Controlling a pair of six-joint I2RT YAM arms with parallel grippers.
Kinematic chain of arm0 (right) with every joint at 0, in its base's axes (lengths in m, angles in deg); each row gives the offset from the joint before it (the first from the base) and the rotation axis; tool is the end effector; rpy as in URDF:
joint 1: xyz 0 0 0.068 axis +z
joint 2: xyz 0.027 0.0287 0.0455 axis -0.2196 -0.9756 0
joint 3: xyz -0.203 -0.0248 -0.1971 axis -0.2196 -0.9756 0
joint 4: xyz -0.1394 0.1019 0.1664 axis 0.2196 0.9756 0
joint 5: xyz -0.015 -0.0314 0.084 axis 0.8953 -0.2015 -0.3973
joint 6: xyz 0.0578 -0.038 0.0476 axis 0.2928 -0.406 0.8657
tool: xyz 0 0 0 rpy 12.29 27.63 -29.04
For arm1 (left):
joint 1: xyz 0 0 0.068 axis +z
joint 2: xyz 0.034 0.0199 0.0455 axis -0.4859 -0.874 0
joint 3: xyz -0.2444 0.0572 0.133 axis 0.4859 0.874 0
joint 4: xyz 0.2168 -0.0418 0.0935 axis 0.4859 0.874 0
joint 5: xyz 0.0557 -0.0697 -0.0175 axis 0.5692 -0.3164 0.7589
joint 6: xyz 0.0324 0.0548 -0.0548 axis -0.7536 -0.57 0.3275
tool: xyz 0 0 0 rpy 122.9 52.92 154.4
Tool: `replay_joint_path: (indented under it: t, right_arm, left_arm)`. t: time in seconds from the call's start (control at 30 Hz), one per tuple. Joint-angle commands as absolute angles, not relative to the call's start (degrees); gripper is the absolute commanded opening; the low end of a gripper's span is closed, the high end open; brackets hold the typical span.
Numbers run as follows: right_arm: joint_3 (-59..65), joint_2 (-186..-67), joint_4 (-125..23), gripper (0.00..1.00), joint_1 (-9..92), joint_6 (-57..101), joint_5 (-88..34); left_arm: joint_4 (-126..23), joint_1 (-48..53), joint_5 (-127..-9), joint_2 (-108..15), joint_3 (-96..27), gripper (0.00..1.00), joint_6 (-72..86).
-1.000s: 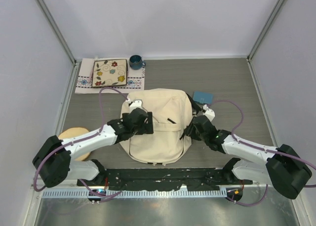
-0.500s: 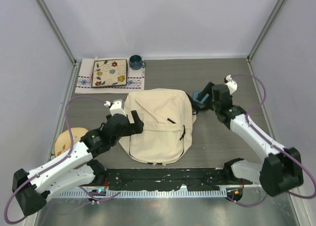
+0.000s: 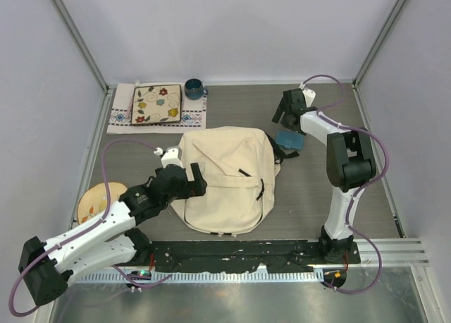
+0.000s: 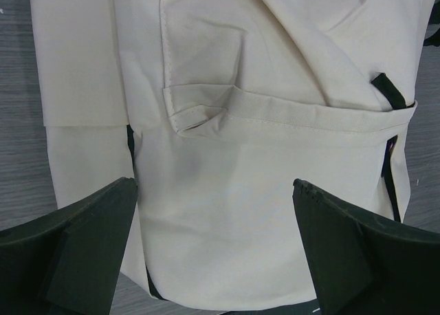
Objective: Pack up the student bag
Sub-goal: Move the personal item to the center of the board.
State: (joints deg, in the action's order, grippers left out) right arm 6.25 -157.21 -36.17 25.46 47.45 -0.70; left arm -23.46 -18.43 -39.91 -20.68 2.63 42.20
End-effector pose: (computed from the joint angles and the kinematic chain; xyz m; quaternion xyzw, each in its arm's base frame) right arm 0.4307 0.0735 0.1941 0.2119 0.8990 -0.0057 0.3832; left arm 0.1400 -0.1155 0.2330 -0.0635 0.8951 -0.1943 0.3963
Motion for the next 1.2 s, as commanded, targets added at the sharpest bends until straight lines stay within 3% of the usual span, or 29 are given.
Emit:
replay_joint_path:
  t: [0.0, 0.63, 0.87, 1.17]
  right_arm:
    - [7.8, -157.3, -32.2, 0.94, 25.7, 43.5, 3.4]
    - [-19.5, -143.9, -30.9, 0.95, 23.9, 50.5, 9.2]
    - [-33.2, -130.7, -31.6, 0.94, 23.9, 55.4, 3.4]
    - [-36.2, -103.5, -28.9, 0.94, 23.9, 55.9, -0.4]
  left_arm:
    - [-24.1, -18.4, -39.6, -18.4, 4.1, 1.00, 43.1]
    - [-24.1, -18.4, -41.4, -19.5, 4.0, 1.00, 42.8]
    - [-23.3, -18.4, -41.0, -19.1, 2.4, 1.00, 41.5]
    - [-25.8, -18.5, -43.5, -23.3, -4.2, 1.00, 37.7]
